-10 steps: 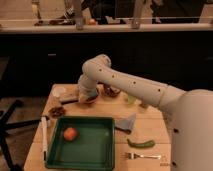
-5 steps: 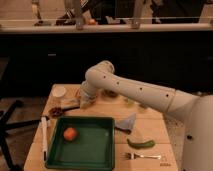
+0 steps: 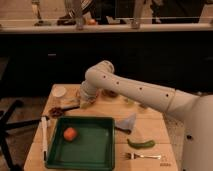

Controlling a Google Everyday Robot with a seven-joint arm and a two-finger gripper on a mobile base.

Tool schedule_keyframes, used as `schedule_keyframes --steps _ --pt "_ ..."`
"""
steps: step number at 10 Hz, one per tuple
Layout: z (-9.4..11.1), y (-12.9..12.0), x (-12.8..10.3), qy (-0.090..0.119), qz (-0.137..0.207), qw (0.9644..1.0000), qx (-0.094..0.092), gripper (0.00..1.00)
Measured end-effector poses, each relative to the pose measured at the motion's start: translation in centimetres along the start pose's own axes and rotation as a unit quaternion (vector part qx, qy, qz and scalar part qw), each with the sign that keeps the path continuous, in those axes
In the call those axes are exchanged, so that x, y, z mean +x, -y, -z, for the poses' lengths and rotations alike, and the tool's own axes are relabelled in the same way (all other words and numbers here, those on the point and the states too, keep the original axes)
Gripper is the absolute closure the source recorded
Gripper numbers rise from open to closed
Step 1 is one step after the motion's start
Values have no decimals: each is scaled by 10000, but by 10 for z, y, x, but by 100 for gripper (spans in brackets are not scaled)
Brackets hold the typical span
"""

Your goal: Place eraser in tray

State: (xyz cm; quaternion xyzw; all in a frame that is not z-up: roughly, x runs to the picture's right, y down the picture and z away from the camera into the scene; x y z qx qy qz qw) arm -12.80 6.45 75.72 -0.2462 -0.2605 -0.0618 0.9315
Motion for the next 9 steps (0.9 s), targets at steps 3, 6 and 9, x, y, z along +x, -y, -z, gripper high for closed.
schedule_keyframes --steps 3,6,9 --pt "0 0 0 -11 1 10000 -10 100" --pt "12 -23 9 -218 -18 9998 -42 100" --pt "18 -43 11 -290 -52 9995 -68 100"
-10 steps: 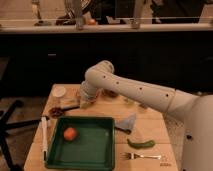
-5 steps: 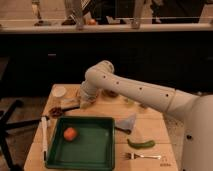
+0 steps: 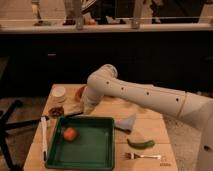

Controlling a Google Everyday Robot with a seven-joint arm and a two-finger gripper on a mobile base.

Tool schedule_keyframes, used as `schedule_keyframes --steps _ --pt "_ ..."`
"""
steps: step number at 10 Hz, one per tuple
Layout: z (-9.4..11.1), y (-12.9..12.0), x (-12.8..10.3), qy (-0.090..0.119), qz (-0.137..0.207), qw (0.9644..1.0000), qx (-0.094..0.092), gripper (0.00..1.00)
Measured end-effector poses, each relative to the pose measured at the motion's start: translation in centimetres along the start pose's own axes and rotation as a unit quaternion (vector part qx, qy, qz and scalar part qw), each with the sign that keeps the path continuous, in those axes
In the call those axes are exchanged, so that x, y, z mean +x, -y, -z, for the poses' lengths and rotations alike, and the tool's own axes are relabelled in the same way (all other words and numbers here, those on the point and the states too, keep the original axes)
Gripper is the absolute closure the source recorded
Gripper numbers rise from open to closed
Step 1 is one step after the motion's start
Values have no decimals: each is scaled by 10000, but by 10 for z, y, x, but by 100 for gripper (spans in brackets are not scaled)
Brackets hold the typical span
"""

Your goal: Place eraser in tray

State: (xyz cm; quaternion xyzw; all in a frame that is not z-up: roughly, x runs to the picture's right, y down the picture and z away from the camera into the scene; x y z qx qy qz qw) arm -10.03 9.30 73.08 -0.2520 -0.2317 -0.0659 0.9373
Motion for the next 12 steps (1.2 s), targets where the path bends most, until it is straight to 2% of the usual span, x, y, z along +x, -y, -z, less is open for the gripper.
schedule_keyframes --steps 4,8,10,12 --pt "-6 -17 10 -38 -187 9998 -68 100" --pt "-17 -38 30 -117 -548 9982 -202 100" --pt "-16 -51 43 -97 -796 9966 -178 100" --pt "-14 -71 58 5 -1188 9929 -90 100"
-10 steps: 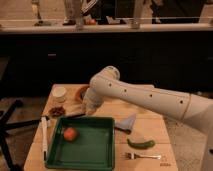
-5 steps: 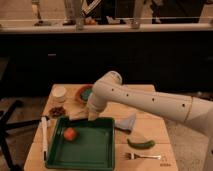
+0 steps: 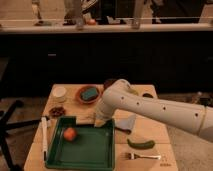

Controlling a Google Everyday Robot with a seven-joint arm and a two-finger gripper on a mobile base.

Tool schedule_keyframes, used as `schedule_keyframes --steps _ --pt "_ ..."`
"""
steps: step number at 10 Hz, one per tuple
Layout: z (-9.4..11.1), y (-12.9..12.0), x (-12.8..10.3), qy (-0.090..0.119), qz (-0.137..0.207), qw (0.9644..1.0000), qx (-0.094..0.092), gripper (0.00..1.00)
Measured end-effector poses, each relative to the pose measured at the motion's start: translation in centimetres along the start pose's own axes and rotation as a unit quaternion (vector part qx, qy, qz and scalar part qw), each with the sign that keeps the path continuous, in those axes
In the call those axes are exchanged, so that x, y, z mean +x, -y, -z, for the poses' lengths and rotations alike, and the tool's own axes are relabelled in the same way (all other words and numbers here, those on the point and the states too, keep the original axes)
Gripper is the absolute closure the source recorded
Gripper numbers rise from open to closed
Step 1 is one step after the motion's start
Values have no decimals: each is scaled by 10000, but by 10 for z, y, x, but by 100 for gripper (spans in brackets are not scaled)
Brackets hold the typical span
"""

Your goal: Place eraser in tray

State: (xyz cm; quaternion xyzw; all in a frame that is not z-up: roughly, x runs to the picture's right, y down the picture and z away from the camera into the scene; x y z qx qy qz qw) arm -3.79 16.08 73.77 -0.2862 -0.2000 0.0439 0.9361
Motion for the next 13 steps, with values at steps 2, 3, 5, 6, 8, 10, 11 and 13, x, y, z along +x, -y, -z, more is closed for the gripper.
schedule_keyframes --steps 2,3,5,6,8,10,11,13 --pt "1 -12 12 99 -265 9996 71 100" --pt "-1 -17 16 134 -362 9992 90 100" --pt "-6 -23 21 168 -444 9989 48 100" --pt "-12 -25 23 169 -457 9988 -31 100" --pt "-18 -25 22 147 -424 9989 -147 100" --pt "-26 -26 20 86 -371 9988 -300 100" --pt "-27 -26 21 63 -365 9988 -333 100" --pt "-30 -26 23 31 -375 9987 -349 100"
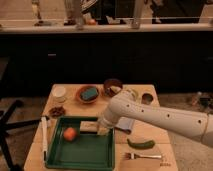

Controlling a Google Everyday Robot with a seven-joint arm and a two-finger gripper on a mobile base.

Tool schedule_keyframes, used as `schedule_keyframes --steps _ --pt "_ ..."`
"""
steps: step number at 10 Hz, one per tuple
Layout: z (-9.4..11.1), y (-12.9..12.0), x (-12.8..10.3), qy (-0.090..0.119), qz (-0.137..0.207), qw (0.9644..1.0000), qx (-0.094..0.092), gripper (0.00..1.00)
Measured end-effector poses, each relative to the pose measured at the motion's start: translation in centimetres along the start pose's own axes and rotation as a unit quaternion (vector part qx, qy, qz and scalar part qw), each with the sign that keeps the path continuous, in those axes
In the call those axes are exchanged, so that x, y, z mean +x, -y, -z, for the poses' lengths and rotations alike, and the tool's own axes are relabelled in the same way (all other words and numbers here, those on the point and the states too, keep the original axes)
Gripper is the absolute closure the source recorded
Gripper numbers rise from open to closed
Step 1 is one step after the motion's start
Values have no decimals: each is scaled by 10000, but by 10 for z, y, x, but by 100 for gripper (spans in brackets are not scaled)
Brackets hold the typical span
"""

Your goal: Place eraser in tray

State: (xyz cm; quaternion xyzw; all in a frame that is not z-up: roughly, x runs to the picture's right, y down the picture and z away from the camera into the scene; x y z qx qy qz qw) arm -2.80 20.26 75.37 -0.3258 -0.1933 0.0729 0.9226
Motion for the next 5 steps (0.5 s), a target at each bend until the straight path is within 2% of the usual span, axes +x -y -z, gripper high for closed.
schedule_keyframes --steps 3,5 --pt "-4 0 2 -5 -52 10000 3 100" --pt "-4 0 2 -5 -53 10000 4 93"
